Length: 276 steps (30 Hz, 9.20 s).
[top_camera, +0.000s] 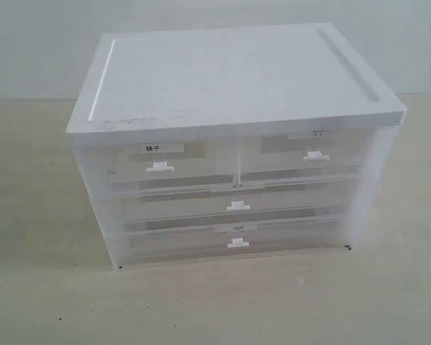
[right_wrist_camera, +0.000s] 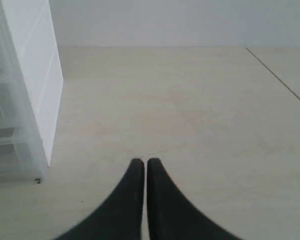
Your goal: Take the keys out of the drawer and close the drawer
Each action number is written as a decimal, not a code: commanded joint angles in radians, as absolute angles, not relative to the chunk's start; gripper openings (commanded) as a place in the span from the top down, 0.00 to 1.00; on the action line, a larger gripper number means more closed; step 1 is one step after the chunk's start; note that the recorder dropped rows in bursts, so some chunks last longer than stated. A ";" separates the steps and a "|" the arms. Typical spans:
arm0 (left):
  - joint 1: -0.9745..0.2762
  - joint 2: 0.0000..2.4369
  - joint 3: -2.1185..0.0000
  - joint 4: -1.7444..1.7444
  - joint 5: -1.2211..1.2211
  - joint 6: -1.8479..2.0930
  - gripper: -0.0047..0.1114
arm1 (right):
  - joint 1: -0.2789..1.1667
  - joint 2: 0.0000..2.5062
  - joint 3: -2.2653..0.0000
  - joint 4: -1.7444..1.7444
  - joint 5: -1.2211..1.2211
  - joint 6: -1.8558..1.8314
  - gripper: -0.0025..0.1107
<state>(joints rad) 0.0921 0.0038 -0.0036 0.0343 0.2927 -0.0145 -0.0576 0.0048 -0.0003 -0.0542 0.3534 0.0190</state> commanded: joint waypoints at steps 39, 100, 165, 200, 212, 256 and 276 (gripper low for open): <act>0.095 0.264 -0.293 1.273 -1.055 -1.215 0.92 | -0.060 0.159 -0.253 -0.460 -0.376 0.875 0.98; -0.673 1.112 -0.410 0.040 -0.093 -0.193 0.92 | -0.060 0.629 -0.560 -1.403 -0.512 1.545 0.98; -0.719 1.362 -0.410 0.018 -0.555 -0.050 0.92 | 0.962 1.189 -0.451 -1.744 0.632 0.726 0.68; -0.719 1.362 -0.410 -0.110 -0.571 0.091 0.92 | 0.938 1.291 -0.547 -1.744 0.604 0.939 0.98; -0.719 1.362 -0.410 -0.250 -0.578 0.211 0.92 | 0.938 1.289 -0.547 -1.734 0.583 0.923 0.98; -0.719 1.362 -0.410 -0.236 -0.568 0.215 0.92 | 1.007 1.442 -0.551 -1.744 0.895 0.940 0.73; -0.719 1.362 -0.410 -0.240 -0.575 0.203 0.92 | 1.051 1.440 -0.545 -1.744 0.888 0.940 0.98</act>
<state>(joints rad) -0.7198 1.3619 -0.4143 -0.2279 -0.5586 0.2101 1.0230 1.4384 -0.5493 -1.7616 0.9009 0.9358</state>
